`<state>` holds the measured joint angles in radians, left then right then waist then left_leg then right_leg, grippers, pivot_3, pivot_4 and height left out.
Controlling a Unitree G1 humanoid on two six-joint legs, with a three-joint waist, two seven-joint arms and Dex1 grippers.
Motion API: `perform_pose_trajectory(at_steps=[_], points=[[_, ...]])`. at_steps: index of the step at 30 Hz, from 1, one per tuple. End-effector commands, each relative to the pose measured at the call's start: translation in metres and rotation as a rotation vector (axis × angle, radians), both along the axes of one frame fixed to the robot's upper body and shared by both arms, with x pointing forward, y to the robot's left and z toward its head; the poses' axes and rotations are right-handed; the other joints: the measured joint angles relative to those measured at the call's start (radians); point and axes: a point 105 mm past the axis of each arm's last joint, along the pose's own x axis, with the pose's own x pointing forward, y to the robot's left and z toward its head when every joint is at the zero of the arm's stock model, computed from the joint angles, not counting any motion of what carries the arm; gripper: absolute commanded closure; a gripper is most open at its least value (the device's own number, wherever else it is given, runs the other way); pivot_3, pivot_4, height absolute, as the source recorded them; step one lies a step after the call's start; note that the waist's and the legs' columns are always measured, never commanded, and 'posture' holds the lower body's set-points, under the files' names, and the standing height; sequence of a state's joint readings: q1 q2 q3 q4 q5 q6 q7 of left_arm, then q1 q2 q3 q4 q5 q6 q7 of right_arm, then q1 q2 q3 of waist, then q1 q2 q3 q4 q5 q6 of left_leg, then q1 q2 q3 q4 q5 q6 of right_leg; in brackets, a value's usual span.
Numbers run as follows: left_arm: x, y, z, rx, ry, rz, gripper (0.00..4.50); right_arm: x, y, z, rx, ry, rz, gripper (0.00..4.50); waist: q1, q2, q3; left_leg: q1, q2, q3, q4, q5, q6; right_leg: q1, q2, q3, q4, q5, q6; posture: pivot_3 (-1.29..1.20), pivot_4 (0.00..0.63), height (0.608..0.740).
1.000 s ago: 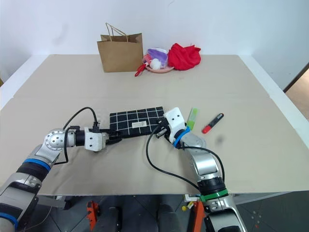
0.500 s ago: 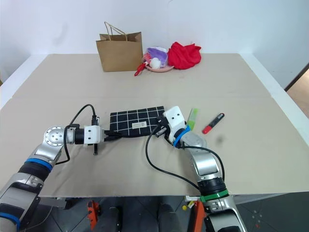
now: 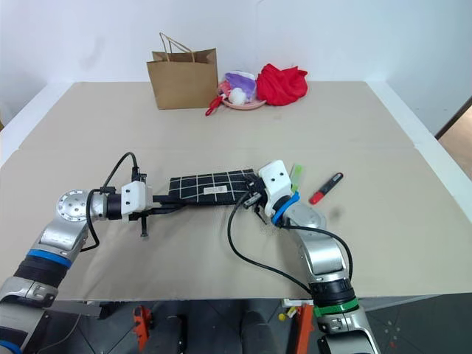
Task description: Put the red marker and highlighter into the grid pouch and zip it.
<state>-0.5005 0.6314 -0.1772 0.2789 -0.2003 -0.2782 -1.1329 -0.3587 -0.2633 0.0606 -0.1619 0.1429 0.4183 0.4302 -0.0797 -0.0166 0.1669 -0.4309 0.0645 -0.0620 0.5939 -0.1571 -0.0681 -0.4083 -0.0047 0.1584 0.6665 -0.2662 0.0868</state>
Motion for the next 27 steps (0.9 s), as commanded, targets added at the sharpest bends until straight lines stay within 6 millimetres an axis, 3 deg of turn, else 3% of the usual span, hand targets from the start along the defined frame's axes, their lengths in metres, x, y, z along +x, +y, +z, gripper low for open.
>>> perform_pose_trajectory(at_steps=[1,4,5,6,7,8,20,27], points=[[0.002,0.002,0.014,-0.035,-0.038,0.032,4.5,-0.014,-0.01,0.015,0.069,-0.033,-0.012,3.63,0.001,0.0,0.0,0.0,0.0,0.0,0.0,0.0,0.0,0.0,0.0,0.0,0.0,0.0,0.0,0.0,0.15,0.74],[0.003,0.001,0.013,-0.032,-0.03,0.038,4.5,-0.026,-0.023,0.026,0.135,-0.078,-0.036,2.19,0.003,0.0,0.0,-0.001,0.0,0.0,0.0,0.0,0.0,0.0,0.0,0.0,0.0,-0.001,0.0,0.0,0.15,0.74],[0.003,0.001,0.013,-0.034,-0.027,0.039,4.5,-0.029,-0.029,0.026,0.145,-0.084,-0.051,2.01,0.003,0.0,0.0,-0.001,0.0,0.0,0.0,0.0,0.0,0.0,0.0,0.0,0.0,-0.001,0.0,0.0,0.15,0.74],[0.003,0.001,0.013,-0.036,-0.023,0.041,4.5,-0.032,-0.033,0.025,0.147,-0.08,-0.054,1.49,0.003,0.0,0.0,0.0,0.0,0.0,0.0,0.0,0.0,0.0,0.0,0.0,0.0,-0.001,0.0,0.0,0.15,0.74],[0.003,0.001,0.013,-0.038,-0.02,0.042,4.5,-0.035,-0.035,0.023,0.148,-0.075,-0.053,1.37,0.001,0.0,0.0,0.0,0.0,0.0,0.0,0.0,0.0,0.0,0.0,0.0,0.0,-0.001,0.0,0.0,0.15,0.74],[0.003,0.0,0.012,-0.039,-0.019,0.041,4.5,-0.037,-0.037,0.019,0.14,-0.06,-0.047,0.93,0.001,0.0,0.0,0.0,0.0,0.0,0.0,0.0,0.0,0.0,0.0,0.0,0.0,0.0,0.0,0.0,0.15,0.74],[0.001,-0.005,0.018,-0.069,-0.027,0.03,4.5,-0.041,-0.027,0.0,0.289,0.064,-0.017,0.93,0.0,-0.001,0.0,0.001,0.0,0.0,0.0,0.0,0.0,0.001,0.0,0.0,0.0,0.0,-0.001,0.0,0.15,0.74],[0.0,-0.003,0.018,-0.064,-0.027,0.036,4.5,-0.036,-0.039,-0.004,0.375,0.106,-0.079,0.93,0.0,-0.001,0.0,0.001,0.0,0.0,0.0,0.0,0.0,0.001,0.0,0.0,0.0,0.0,-0.001,0.0,0.15,0.74]])
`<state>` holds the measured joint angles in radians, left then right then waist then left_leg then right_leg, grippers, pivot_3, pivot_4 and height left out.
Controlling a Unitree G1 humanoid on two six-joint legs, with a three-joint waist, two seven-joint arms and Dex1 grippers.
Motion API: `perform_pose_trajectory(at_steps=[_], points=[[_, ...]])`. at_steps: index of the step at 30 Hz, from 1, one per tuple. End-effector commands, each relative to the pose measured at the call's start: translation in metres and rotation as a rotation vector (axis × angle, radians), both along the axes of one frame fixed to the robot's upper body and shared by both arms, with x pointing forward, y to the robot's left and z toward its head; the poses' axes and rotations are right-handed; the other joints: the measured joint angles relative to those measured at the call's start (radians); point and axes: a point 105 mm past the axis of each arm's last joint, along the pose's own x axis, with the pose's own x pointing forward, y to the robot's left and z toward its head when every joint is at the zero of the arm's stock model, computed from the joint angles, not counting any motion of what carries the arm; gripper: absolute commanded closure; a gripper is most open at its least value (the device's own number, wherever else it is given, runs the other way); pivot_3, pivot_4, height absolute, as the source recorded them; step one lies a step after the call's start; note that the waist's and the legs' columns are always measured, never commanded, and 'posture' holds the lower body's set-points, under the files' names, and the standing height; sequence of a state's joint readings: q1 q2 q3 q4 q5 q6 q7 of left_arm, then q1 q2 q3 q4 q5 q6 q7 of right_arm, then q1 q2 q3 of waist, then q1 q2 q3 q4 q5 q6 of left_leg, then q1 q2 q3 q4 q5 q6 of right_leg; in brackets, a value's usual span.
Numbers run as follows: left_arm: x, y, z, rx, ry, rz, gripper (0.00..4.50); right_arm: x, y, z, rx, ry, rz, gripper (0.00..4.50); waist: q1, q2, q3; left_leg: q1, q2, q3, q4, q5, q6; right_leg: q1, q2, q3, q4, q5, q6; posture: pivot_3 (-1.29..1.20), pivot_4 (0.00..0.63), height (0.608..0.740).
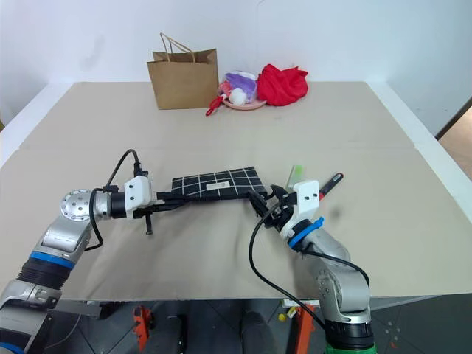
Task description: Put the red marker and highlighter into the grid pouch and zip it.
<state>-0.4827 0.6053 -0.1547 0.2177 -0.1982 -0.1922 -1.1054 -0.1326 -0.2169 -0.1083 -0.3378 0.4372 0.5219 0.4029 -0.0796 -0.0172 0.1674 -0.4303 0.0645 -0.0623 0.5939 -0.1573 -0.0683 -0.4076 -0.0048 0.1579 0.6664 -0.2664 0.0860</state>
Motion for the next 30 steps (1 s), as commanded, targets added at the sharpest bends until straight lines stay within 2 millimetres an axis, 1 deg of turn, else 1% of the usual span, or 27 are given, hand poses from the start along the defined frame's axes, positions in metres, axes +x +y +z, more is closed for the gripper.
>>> perform_pose_trajectory(at_steps=[1,7,12,19,23,26,27,28,30], points=[[-0.001,0.003,0.015,-0.023,-0.054,0.006,4.5,0.001,-0.009,0.011,0.046,-0.028,-0.037,0.93,0.0,0.0,0.0,0.0,0.0,0.0,0.0,0.0,0.0,0.0,0.0,0.0,0.0,0.0,0.0,0.0,0.15,0.74],[0.0,0.003,0.014,-0.02,-0.054,0.008,4.5,-0.006,-0.016,0.007,0.038,-0.011,-0.043,0.93,0.0,0.0,0.0,0.0,0.0,0.0,0.0,0.0,0.0,0.0,0.0,0.0,0.0,0.0,0.0,0.0,0.15,0.74],[-0.001,0.002,0.015,-0.022,-0.055,0.003,4.5,-0.009,-0.012,0.003,0.033,0.001,-0.017,0.93,0.0,0.0,0.0,0.0,0.0,0.0,0.0,0.0,0.0,0.0,0.0,0.0,0.0,0.0,0.0,0.0,0.15,0.74],[-0.004,-0.001,0.014,-0.026,-0.056,-0.01,4.5,0.004,-0.011,0.004,0.18,0.045,-0.039,0.93,0.0,0.0,0.0,0.0,0.0,0.0,0.0,0.0,0.0,0.0,0.0,0.0,0.0,0.0,0.0,0.0,0.15,0.74],[-0.004,-0.001,0.015,-0.032,-0.061,-0.001,4.5,0.008,-0.006,0.006,0.198,0.053,-0.022,0.93,0.0,0.0,0.0,0.0,0.0,0.0,0.0,0.0,0.0,0.0,0.0,0.0,0.0,0.0,0.0,0.0,0.15,0.74],[-0.001,-0.003,0.014,-0.032,-0.069,0.007,4.5,0.009,-0.004,0.008,0.203,0.053,-0.018,1.78,0.0,0.0,0.0,0.0,0.0,0.0,0.0,0.0,0.0,0.0,0.0,0.0,0.0,0.0,0.0,0.0,0.15,0.74],[0.0,-0.003,0.013,-0.029,-0.07,0.008,4.5,0.009,-0.004,0.008,0.203,0.053,-0.018,2.35,0.0,0.0,0.0,0.0,0.0,0.0,0.0,0.0,0.0,0.0,0.0,0.0,0.0,0.0,0.0,0.0,0.15,0.74],[0.0,-0.003,0.012,-0.027,-0.07,0.01,4.5,0.009,-0.004,0.008,0.203,0.054,-0.018,2.76,0.0,0.0,0.0,0.0,0.0,0.0,0.0,0.0,0.0,0.0,0.0,0.0,0.0,0.0,0.0,0.0,0.15,0.74],[0.001,-0.002,0.011,-0.025,-0.071,0.015,4.5,0.008,-0.004,0.008,0.205,0.055,-0.019,3.73,0.0,0.0,0.0,0.0,0.0,0.0,0.0,0.0,0.0,0.0,0.0,0.0,0.0,0.0,0.0,0.0,0.15,0.74]])
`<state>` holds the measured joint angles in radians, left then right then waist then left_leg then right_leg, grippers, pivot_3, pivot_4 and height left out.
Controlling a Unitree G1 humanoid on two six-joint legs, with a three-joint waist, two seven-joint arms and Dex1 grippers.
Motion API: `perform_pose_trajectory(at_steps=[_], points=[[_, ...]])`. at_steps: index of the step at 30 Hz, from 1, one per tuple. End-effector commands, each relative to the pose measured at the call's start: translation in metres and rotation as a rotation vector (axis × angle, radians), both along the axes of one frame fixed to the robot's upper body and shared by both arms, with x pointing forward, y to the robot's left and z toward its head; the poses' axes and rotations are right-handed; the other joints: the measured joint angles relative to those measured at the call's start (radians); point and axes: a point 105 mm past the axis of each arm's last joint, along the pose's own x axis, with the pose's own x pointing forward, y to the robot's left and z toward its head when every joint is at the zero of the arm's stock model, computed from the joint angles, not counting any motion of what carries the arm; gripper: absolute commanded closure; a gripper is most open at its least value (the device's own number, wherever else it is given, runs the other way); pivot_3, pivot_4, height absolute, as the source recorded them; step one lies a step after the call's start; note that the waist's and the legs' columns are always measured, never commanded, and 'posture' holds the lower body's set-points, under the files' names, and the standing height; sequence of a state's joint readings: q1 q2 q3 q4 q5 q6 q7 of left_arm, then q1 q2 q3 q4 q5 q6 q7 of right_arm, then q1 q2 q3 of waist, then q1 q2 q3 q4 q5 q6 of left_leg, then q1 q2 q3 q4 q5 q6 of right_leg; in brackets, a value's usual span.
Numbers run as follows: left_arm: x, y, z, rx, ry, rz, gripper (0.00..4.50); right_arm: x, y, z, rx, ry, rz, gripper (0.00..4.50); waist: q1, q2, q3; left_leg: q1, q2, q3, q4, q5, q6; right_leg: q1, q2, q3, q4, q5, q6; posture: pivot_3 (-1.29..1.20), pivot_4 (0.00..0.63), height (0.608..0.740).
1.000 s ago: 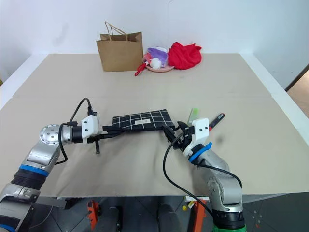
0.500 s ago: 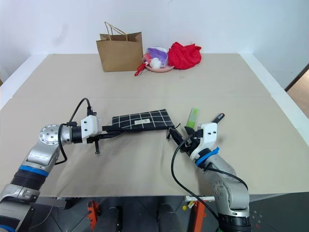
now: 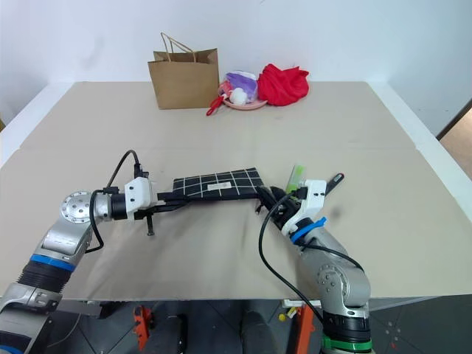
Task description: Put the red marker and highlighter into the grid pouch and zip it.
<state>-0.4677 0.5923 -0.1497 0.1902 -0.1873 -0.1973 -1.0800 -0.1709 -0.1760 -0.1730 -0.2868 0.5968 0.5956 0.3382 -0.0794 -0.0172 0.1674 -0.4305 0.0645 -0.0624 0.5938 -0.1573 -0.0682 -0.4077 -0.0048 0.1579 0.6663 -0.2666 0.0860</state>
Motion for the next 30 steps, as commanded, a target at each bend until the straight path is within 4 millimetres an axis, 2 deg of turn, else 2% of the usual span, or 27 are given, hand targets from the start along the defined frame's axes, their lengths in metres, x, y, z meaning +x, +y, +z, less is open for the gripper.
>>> perform_pose_trajectory(at_steps=[1,2,9,15,19,26,30], points=[[0.004,0.002,0.009,-0.012,-0.047,0.012,4.5,0.0,-0.001,0.009,0.022,-0.028,-0.001,4.18,0.0,0.0,0.0,0.0,0.0,0.0,0.0,0.0,0.0,0.0,0.0,0.0,0.0,0.0,0.0,0.0,0.15,0.74],[0.004,0.002,0.009,-0.013,-0.047,0.015,4.5,-0.001,-0.001,0.009,0.023,-0.027,-0.002,4.43,0.0,0.0,0.0,0.0,0.0,0.0,0.0,0.0,0.0,0.0,0.0,0.0,0.0,0.0,0.0,0.0,0.15,0.74],[0.005,0.004,0.008,-0.02,-0.045,0.021,4.5,-0.002,0.001,0.016,-0.027,-0.067,0.019,4.43,0.0,0.0,0.0,0.0,0.0,0.0,0.0,0.0,0.0,0.0,0.0,0.0,0.0,0.0,0.0,0.0,0.15,0.74],[0.002,0.004,0.009,-0.03,-0.04,0.015,4.5,-0.006,0.026,0.039,-0.079,-0.158,0.14,4.43,-0.002,0.0,0.0,0.0,0.0,0.0,0.0,0.0,0.0,0.0,0.0,0.0,0.0,0.0,0.0,0.0,0.15,0.74],[0.0,0.003,0.009,-0.031,-0.039,0.006,4.5,-0.005,0.035,0.044,-0.084,-0.168,0.181,4.43,-0.001,0.0,0.0,0.0,0.0,0.0,0.0,0.0,0.0,0.0,0.0,0.0,0.0,0.0,0.0,0.0,0.15,0.74],[-0.002,-0.001,0.012,-0.044,-0.046,-0.004,4.5,-0.006,0.061,0.034,-0.131,-0.145,0.3,4.43,-0.001,0.0,0.0,0.0,0.0,0.0,0.0,0.0,0.0,0.0,0.0,0.0,0.0,0.0,0.0,0.0,0.15,0.74],[-0.002,-0.002,0.017,-0.057,-0.057,-0.003,4.5,-0.008,0.069,0.025,-0.153,-0.128,0.34,4.43,-0.001,0.0,0.0,0.0,0.0,0.0,0.0,0.0,0.0,0.0,0.0,0.0,0.0,0.0,0.0,0.0,0.15,0.74]])
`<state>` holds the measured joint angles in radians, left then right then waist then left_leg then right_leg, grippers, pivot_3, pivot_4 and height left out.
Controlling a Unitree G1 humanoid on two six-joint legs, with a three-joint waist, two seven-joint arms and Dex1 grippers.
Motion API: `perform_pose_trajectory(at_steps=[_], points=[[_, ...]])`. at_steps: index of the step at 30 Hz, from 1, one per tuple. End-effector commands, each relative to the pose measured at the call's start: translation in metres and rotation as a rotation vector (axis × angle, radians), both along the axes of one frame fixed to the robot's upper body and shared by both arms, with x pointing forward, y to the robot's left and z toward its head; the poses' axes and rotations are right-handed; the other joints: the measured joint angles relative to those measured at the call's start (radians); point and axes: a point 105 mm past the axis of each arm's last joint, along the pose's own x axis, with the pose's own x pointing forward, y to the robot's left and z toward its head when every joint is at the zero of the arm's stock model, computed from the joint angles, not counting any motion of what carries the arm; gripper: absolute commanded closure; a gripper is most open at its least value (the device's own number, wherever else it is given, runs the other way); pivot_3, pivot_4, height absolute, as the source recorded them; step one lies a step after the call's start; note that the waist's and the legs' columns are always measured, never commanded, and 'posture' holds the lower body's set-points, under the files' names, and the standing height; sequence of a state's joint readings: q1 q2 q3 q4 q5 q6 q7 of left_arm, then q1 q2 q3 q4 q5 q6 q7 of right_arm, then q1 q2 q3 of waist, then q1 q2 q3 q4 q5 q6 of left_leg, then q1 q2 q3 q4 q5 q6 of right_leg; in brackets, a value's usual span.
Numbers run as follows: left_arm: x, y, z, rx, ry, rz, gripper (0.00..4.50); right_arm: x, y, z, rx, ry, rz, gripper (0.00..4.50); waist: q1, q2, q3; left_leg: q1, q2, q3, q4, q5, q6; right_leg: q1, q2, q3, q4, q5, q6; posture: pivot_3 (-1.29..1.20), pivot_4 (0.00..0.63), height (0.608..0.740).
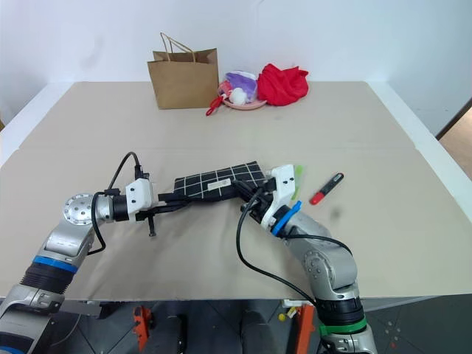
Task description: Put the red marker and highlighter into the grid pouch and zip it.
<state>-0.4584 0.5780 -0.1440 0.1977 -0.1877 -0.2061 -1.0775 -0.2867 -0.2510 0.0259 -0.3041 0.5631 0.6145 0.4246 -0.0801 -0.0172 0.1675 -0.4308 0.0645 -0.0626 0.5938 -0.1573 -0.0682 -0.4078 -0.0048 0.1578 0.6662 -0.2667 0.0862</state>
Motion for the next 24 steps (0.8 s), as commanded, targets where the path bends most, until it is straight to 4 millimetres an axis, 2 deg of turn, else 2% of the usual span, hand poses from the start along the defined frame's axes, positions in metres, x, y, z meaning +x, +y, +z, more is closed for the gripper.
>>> perform_pose_trajectory(at_steps=[1,24], points=[[-0.0014,-0.0005,0.0211,-0.044,-0.065,-0.004,4.5,-0.0047,0.0124,0.002,-0.014,-0.023,0.065,4.43,0.0,0.0,0.0,0.0,0.0,0.0,0.0,0.0,0.0,0.0,0.0,0.0,0.0,0.0,0.0,0.0,0.15,0.74],[-0.0016,-0.0001,0.0227,-0.05,-0.067,0.0,4.5,-0.005,0.0131,0.0004,-0.018,-0.024,0.069,4.43,0.0,0.0,0.0,0.0,0.0,0.0,0.0,0.0,0.0,0.0,0.0,0.0,0.0,0.0,0.0,0.0,0.15,0.74]])
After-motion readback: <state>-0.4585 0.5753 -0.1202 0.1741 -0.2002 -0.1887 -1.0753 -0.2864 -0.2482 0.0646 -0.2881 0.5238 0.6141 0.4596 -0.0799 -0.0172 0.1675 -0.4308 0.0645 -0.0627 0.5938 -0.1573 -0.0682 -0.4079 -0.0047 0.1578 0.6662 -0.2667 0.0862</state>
